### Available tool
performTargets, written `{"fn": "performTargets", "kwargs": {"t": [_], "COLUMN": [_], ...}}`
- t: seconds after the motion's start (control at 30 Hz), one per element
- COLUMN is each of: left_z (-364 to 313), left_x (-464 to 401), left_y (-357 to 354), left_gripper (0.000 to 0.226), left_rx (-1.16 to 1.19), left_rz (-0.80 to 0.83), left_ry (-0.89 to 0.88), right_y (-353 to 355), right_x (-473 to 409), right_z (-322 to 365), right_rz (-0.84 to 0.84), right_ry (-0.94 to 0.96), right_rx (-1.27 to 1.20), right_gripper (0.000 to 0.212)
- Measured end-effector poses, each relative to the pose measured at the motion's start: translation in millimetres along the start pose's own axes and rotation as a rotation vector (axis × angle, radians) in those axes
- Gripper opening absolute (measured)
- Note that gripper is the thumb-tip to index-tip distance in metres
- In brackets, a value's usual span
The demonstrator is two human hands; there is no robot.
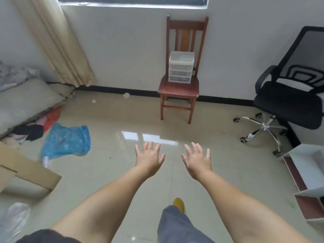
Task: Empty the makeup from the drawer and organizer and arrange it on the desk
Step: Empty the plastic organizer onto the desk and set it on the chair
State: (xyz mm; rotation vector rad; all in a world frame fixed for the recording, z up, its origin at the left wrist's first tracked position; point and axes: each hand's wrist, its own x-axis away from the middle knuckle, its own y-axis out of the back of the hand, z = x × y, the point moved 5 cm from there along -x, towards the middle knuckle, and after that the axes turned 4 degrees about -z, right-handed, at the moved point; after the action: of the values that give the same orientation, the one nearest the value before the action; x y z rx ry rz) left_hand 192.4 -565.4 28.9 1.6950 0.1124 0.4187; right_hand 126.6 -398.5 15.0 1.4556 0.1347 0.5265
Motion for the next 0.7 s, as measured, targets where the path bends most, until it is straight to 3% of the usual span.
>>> {"fn": "performTargets", "kwargs": {"t": [0.27,0.7], "left_z": [-27,-23], "left_x": [-184,-509], "left_y": [38,85], "left_gripper": [0.054,0.050], "left_rx": [0.030,0.020], "left_rz": [0.043,0.083], "left_ry": [0.062,-0.010], "right_y": [51,109], "right_x": [-178,-490], "right_z": [-37,-67], "right_rz": [0.040,0.047], "right_ry": [0.032,-0.076], "right_rx": [0.010,-0.034], "right_gripper": [0.055,0.054]}}
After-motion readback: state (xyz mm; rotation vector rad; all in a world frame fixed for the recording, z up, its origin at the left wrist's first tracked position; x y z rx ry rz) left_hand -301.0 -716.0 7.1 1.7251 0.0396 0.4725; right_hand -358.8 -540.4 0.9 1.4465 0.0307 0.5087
